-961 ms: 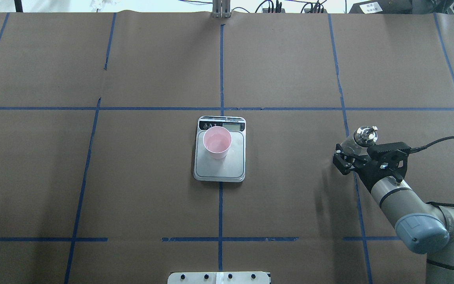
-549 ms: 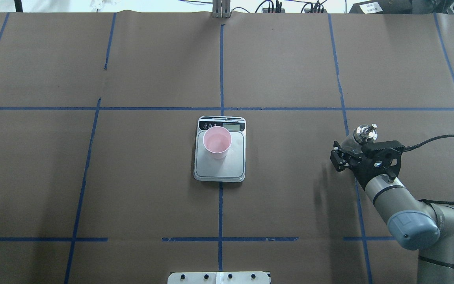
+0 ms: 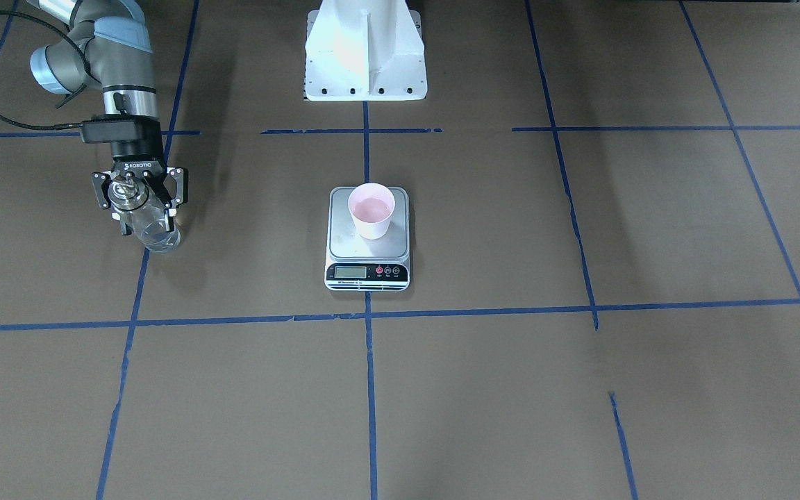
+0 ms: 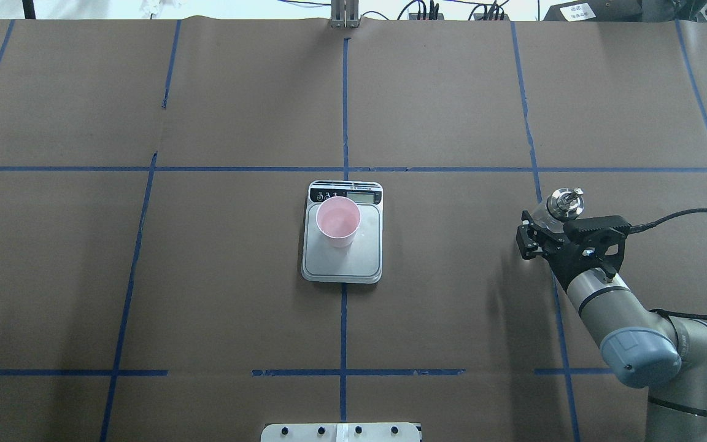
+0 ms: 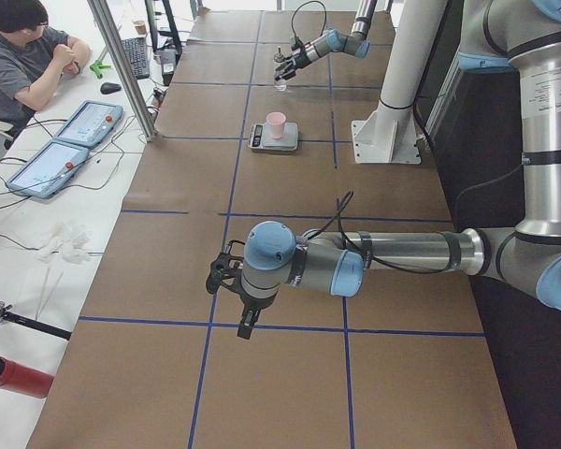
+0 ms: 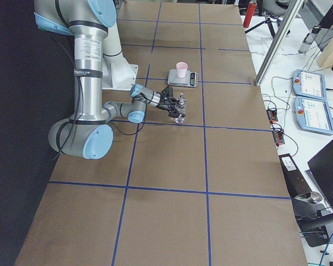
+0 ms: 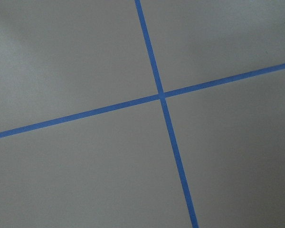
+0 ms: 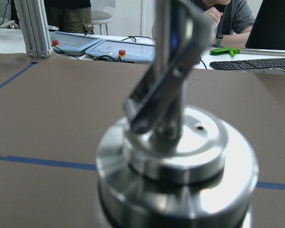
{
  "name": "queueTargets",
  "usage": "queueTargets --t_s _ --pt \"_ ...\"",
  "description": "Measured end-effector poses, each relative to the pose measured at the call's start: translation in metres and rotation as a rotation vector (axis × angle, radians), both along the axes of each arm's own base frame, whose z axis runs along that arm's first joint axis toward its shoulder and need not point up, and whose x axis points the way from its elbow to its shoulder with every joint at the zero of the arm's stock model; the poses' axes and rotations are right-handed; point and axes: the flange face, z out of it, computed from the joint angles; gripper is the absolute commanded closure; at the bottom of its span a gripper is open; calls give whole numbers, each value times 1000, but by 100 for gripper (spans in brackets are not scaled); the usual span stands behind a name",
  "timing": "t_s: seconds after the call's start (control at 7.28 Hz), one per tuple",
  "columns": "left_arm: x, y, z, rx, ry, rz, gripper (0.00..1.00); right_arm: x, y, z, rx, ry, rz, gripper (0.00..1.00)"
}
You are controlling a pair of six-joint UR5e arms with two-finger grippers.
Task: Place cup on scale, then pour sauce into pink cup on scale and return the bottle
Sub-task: 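Close the right gripper around the sauce bottle and lift it, then carry the bottle with the right gripper over the pink cup and tilt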
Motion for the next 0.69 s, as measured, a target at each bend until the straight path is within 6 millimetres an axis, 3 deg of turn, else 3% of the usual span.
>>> queueTargets --t_s 0.41,0.69 --pt "0 0 1 -2 1 0 0 -5 -12 -41 59 -11 8 100" --pt "0 1 1 -2 1 0 0 -17 -34 -69 87 55 3 100"
